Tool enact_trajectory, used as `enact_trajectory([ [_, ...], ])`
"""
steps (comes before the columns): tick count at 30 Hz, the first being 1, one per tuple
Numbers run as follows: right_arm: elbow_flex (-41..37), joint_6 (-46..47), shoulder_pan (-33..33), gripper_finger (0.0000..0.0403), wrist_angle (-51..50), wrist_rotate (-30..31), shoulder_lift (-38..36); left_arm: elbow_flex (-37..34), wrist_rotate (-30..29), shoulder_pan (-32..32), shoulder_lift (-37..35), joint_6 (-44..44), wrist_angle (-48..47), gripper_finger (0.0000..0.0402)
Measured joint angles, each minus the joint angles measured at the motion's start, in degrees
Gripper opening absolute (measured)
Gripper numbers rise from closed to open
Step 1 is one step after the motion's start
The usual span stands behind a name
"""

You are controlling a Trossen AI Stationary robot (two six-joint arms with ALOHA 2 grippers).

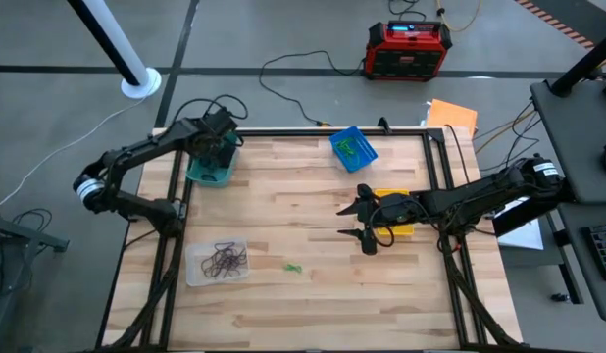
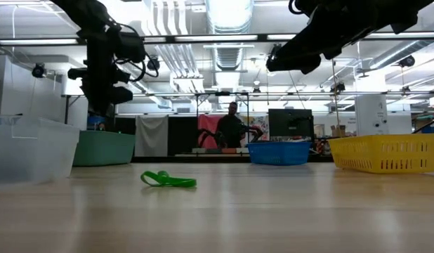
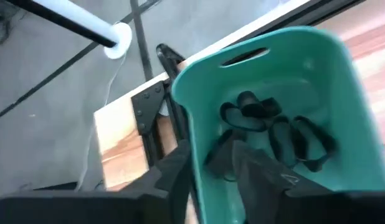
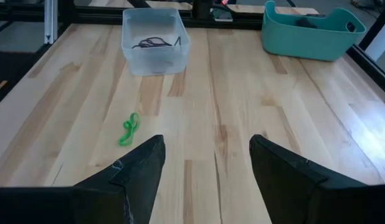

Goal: Sort rubber bands into baskets

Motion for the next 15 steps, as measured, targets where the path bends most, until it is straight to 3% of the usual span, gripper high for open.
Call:
enact_trajectory([
  [2,0.0,0.14,0.0,0.0228,-0.03,0.0,0.0,0.0,3.56,-2.25,-0.97,-1.11,0.24,0.0117],
  [4,0.0,0.13,0.0,0.0228,-0.48,0.0,-0.01,-0.55,10.86,-7.07,-2.45,-0.39,3.57,0.013],
  [9,0.0,0.11,0.0,0.0228,-1.27,0.0,-0.01,-2.69,24.27,-26.93,-4.51,4.94,16.61,0.0141],
  [12,0.0,0.45,0.0,0.0228,-1.39,-0.02,-0.01,-4.25,25.34,-41.31,-3.56,10.53,20.66,0.014],
  [15,0.0,0.97,0.0,0.0228,-1.46,-0.07,-0.01,-5.4,22.29,-53.97,-1.12,12.6,24.09,0.0137],
])
